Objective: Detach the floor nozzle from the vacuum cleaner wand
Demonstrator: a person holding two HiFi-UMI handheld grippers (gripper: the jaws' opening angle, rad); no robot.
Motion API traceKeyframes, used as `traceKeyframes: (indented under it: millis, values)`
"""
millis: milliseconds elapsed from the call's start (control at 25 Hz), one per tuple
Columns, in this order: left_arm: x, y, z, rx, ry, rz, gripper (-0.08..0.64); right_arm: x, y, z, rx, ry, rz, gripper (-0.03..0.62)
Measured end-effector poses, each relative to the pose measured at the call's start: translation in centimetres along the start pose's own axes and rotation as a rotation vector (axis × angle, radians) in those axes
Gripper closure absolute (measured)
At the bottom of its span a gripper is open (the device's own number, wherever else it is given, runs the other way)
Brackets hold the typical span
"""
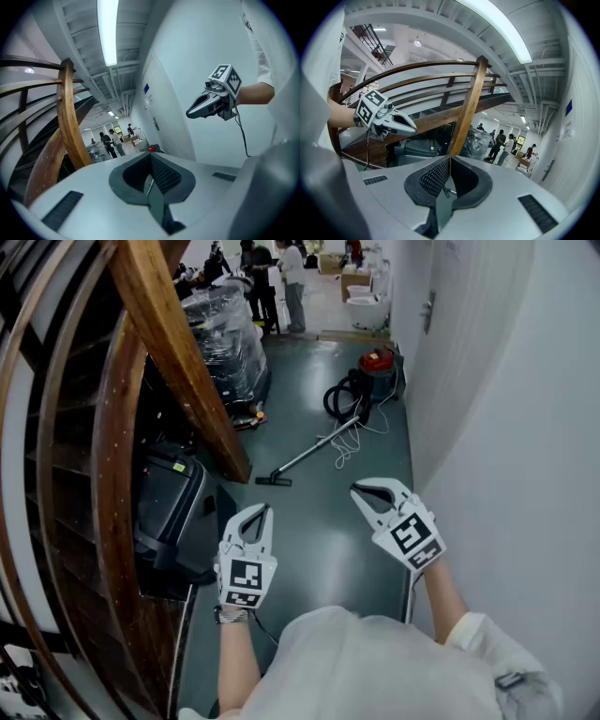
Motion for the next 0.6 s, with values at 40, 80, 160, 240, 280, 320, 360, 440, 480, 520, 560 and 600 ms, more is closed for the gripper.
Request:
traceKeyframes:
  millis: [40, 80, 160, 240, 280, 320, 360, 440, 480, 520, 560, 600]
  values:
    - [-0.1, 0.0, -0.2, 0.001, 0.003, -0.010, 0.565, -0.1, 0.1, -0.2, -0.002, 0.002, 0.005, 0.560]
    - [-0.1, 0.0, -0.5, 0.003, 0.007, -0.018, 0.565, -0.2, 0.1, -0.3, -0.004, 0.005, 0.008, 0.560]
    - [-0.2, 0.1, -0.9, 0.010, 0.012, -0.030, 0.565, -0.5, 0.3, -0.6, -0.006, 0.009, 0.014, 0.560]
    - [-0.1, 0.2, -1.2, 0.020, 0.016, -0.032, 0.565, -0.6, 0.4, -0.8, -0.004, 0.010, 0.015, 0.560]
    - [0.0, 0.3, -1.3, 0.024, 0.018, -0.031, 0.565, -0.6, 0.5, -1.0, -0.002, 0.010, 0.013, 0.560]
    - [0.1, 0.4, -1.4, 0.026, 0.020, -0.029, 0.565, -0.7, 0.5, -1.1, 0.000, 0.011, 0.010, 0.560]
    - [0.1, 0.4, -1.5, 0.029, 0.023, -0.028, 0.565, -0.7, 0.6, -1.2, 0.000, 0.012, 0.005, 0.560]
    - [0.1, 0.6, -1.6, 0.034, 0.027, -0.029, 0.565, -0.8, 0.7, -1.4, -0.005, 0.007, -0.006, 0.560]
    - [0.2, 0.6, -1.7, 0.037, 0.029, -0.029, 0.565, -0.8, 0.7, -1.5, -0.008, 0.003, -0.009, 0.559]
    - [0.2, 0.7, -1.8, 0.039, 0.031, -0.028, 0.565, -0.8, 0.7, -1.6, -0.010, 0.001, -0.009, 0.558]
    - [0.3, 0.7, -1.8, 0.041, 0.032, -0.027, 0.565, -0.8, 0.6, -1.7, -0.009, 0.001, -0.006, 0.558]
    - [0.3, 0.8, -1.9, 0.043, 0.034, -0.026, 0.565, -0.9, 0.7, -1.8, -0.006, 0.003, -0.002, 0.560]
Point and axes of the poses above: the fingertips, and each gripper's own axes: z backward along the fingers, x to its left, y out of its underside, the point moved 7 cm from there along z, backward along the fingers, and after that the axes turned 7 degrees about y, right-handed, at the moved point
